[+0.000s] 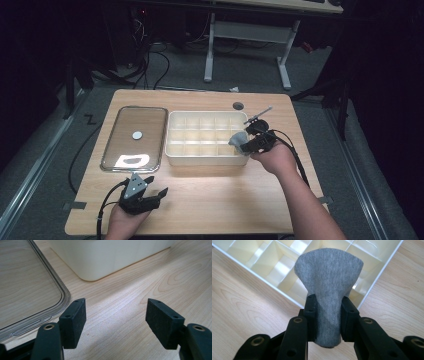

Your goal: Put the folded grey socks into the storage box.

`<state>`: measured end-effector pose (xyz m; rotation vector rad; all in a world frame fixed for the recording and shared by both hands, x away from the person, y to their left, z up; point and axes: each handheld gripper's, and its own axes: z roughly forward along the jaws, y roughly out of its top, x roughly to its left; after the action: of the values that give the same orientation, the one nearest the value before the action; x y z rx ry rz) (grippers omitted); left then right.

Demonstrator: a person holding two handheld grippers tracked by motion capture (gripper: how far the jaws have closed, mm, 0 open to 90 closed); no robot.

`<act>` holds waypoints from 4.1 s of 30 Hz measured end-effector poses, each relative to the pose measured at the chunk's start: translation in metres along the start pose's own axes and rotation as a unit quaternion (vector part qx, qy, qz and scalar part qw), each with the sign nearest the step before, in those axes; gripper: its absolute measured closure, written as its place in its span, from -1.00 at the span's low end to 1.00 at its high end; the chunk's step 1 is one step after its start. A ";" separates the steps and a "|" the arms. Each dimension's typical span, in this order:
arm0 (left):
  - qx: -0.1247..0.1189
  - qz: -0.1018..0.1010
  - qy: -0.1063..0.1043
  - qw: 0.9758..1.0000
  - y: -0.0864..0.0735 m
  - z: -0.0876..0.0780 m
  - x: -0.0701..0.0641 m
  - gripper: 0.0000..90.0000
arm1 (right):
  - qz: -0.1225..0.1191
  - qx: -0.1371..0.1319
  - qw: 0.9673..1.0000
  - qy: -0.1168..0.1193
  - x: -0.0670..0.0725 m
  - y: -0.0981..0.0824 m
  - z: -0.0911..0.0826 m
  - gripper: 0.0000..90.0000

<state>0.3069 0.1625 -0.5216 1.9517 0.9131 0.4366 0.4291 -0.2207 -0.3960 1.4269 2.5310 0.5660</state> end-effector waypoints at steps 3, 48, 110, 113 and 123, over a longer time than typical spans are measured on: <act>0.002 0.000 -0.001 1.000 0.000 0.000 0.001 -0.26 | 0.001 0.007 1.000 -0.006 -0.003 0.005 0.002 0.61; 0.007 0.002 -0.009 1.000 -0.001 0.001 0.000 -0.25 | -0.023 0.141 0.989 -0.022 -0.010 0.024 0.056 0.64; 0.016 0.011 -0.024 1.000 -0.001 0.004 -0.002 -0.24 | 0.004 0.148 0.989 -0.007 -0.006 0.028 0.053 0.26; 0.017 0.012 -0.025 0.999 -0.001 0.005 -0.002 -0.24 | 0.003 0.143 0.990 -0.003 -0.007 0.029 0.050 0.24; 0.019 0.010 -0.026 0.999 -0.001 0.006 -0.003 -0.22 | 0.008 0.115 0.993 -0.002 -0.012 0.044 0.037 0.64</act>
<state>0.3081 0.1573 -0.5258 1.9997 0.8750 0.3818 0.4827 -0.2017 -0.4118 1.5194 2.6540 0.2799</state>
